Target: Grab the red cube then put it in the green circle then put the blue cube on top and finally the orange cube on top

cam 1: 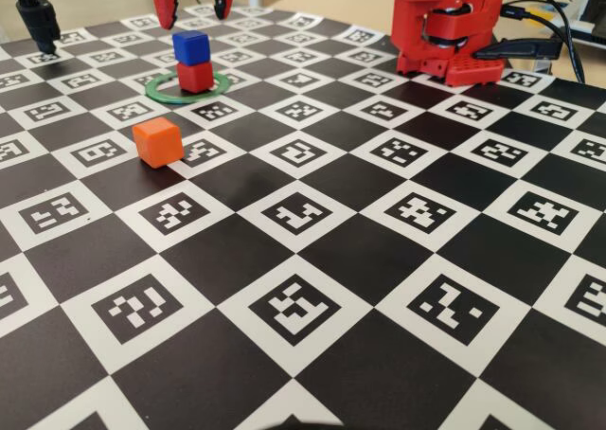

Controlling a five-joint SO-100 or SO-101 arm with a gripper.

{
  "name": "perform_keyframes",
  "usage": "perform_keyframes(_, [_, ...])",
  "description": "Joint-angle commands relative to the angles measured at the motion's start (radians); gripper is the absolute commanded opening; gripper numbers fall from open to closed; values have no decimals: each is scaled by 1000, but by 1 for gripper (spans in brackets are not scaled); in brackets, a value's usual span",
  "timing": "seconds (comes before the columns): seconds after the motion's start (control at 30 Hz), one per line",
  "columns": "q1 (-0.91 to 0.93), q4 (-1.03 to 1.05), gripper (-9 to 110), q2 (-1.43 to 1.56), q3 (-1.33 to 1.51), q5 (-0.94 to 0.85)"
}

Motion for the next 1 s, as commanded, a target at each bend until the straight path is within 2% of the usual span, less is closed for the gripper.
perform_keyframes(0.0, [-9, 41, 38, 133, -107, 12])
perform_keyframes(0.27, [-81, 124, 38, 146, -167, 69])
perform_keyframes(0.57, [-244, 101, 38, 137, -172, 216])
perform_keyframes(0.97, [-376, 55, 39, -40, -321, 351])
